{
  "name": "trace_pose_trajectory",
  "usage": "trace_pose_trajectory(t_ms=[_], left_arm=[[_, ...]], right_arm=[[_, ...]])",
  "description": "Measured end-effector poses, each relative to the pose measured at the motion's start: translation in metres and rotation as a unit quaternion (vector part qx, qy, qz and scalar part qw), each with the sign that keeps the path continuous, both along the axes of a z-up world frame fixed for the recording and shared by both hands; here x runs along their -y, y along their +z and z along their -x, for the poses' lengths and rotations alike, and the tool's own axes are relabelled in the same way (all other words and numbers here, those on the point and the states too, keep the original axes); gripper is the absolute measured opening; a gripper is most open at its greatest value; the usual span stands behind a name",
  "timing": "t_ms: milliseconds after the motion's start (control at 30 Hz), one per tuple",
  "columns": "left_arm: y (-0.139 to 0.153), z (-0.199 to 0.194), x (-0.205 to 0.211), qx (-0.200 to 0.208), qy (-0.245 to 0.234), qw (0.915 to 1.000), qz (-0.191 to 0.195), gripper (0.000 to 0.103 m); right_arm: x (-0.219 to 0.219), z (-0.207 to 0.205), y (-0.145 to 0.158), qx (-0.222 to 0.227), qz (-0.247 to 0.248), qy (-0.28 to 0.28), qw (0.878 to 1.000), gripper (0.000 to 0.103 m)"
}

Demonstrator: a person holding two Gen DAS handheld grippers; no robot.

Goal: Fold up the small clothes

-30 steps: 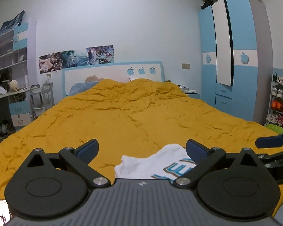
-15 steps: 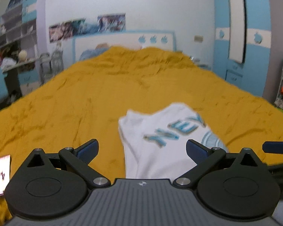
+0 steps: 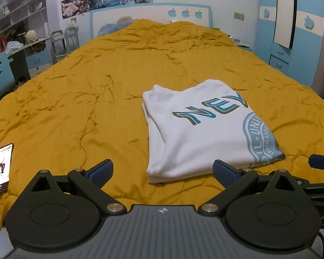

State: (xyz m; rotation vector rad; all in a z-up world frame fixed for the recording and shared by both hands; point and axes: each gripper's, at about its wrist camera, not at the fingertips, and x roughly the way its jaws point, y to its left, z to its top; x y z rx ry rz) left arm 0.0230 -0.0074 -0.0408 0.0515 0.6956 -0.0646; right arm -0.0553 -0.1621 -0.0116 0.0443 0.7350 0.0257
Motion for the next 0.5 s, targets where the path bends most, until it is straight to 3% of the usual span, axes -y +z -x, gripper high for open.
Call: trace_pose_trajectory(t_ms=[500], left_arm=[[0.0018,0.0024,0.0012,0.001,-0.001,1.0,-0.002,0.103]], right_arm=[[0.0015,-0.0016,0.0024,0.011,0.002,0.003,1.0,0.082]])
